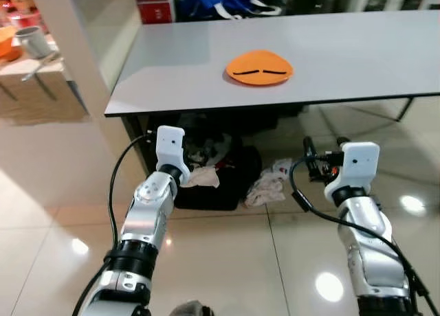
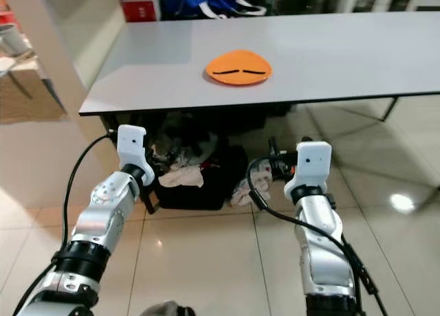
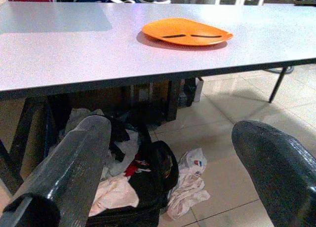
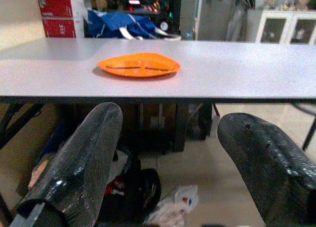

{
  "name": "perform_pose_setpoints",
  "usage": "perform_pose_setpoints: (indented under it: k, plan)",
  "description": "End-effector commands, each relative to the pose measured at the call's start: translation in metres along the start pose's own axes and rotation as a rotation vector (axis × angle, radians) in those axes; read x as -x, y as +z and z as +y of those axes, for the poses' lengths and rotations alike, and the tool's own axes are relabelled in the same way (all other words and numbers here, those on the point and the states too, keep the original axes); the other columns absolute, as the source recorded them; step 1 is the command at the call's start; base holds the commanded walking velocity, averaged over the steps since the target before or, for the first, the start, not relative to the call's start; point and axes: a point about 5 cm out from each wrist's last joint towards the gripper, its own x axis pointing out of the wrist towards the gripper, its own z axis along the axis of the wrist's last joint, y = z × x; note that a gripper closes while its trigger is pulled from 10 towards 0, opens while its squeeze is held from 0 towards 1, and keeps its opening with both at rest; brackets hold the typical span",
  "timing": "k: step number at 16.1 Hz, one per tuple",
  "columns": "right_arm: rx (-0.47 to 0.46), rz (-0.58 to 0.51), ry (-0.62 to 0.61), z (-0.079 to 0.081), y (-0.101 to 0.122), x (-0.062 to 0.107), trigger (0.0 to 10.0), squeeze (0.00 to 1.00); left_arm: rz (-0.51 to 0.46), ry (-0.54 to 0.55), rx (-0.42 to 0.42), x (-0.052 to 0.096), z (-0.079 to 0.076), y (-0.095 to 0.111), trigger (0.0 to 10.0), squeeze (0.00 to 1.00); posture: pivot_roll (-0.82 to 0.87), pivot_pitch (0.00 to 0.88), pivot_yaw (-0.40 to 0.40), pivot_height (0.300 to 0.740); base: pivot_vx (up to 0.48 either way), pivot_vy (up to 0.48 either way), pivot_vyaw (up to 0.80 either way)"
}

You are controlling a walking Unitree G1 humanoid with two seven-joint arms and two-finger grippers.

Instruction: Setting the table

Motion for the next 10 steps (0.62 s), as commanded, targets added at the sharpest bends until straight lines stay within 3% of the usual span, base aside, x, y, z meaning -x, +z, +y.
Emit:
perform_pose_setpoints:
  k: [1, 8, 10]
  plan:
    - [-0.015, 0.012, 0.006, 0.0023, -0.0032, 0.0009, 10.0, 0.0, 0.024, 0.022, -0.013, -0.0018, 0.0039, -0.0007, 10.0, 0.0, -0.02, 0.0, 0.087, 0.74, 0.0, 0.48, 0.0]
    - [-0.037, 0.016, 0.026, 0.0065, -0.0076, 0.0024, 10.0, 0.0, 0.027, 0.062, -0.054, -0.0047, 0.0062, -0.0002, 10.0, 0.0, -0.02, 0.0, 0.094, 0.74, 0.0, 0.48, 0.0]
    - [-0.03, 0.012, 0.041, 0.0078, -0.0069, 0.0022, 10.0, 0.0, 0.028, 0.061, -0.057, -0.0049, 0.0048, -0.0008, 10.0, 0.0, -0.02, 0.0, 0.094, 0.74, 0.0, 0.48, 0.71]
